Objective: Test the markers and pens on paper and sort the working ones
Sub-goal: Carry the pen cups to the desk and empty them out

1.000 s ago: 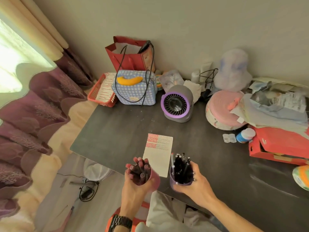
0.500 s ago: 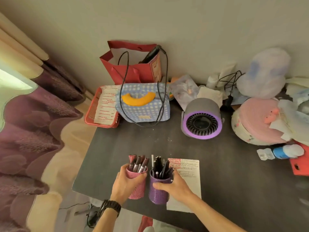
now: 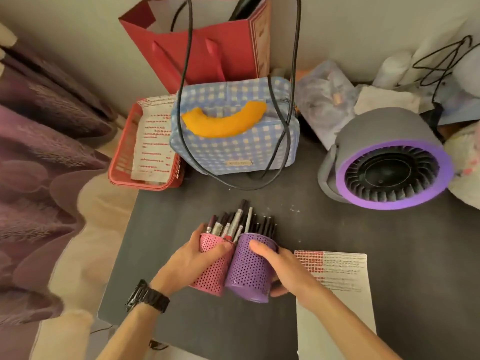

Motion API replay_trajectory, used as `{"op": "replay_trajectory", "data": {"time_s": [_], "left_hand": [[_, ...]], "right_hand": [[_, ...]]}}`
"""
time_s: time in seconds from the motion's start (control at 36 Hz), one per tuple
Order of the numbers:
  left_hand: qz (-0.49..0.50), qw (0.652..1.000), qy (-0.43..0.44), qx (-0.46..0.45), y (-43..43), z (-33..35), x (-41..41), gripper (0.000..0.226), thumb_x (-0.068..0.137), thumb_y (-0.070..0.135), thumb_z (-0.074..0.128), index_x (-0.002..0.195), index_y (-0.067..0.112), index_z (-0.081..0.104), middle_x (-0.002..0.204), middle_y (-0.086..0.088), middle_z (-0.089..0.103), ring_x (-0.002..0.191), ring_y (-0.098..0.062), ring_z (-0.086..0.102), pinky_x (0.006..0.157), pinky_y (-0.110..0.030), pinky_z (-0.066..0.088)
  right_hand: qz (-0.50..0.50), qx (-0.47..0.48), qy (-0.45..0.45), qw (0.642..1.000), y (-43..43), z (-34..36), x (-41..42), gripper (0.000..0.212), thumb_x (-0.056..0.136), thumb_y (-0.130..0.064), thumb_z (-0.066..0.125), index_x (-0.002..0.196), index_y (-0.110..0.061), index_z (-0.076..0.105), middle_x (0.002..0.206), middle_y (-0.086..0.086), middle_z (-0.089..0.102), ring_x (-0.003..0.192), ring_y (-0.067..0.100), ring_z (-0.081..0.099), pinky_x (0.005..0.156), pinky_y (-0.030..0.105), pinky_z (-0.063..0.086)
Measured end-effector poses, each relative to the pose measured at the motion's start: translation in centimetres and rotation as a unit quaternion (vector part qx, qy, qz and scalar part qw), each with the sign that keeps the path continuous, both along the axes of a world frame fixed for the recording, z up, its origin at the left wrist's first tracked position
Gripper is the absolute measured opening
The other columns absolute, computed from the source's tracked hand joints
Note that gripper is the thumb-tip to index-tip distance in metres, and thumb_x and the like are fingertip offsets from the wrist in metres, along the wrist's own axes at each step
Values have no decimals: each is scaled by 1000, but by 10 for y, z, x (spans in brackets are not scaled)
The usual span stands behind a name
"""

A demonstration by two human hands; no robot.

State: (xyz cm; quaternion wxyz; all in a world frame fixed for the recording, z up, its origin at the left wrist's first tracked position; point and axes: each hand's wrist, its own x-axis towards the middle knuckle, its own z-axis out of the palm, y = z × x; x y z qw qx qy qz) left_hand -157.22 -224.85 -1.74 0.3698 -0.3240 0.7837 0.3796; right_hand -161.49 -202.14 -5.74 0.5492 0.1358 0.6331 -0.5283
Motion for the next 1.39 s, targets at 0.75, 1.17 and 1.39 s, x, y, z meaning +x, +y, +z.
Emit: {"op": "replay_trajectory", "data": {"time_s": [0.75,1.17,1.39], "left_hand": [[-17,991,92,92,-27,-14,85,94,46,90,65,122,34,63,105,-6,77,96,-27,75,94,-44,58],[84,969,204,110,-8,-42,127,96,49,93,68,129,44,47,96,-12,77,83,-34,76,65,-36,59],[53,948,304,75,16,-30,151,81,58,92,49,121,42,50,88,4,77,78,-13,76,62,-25,57]], "right_hand": [[40,-10,203,978,23,5,85,92,50,-97,55,104,-25,72,76,4,78,69,20,77,57,32,59],[-1,-4,263,965,31,-10,131,97,58,-94,56,137,-40,40,116,-5,62,80,15,77,64,34,63],[-90,-48,290,952,74,0,146,91,56,-87,72,127,-35,49,119,-5,64,98,16,71,71,33,63]]}}
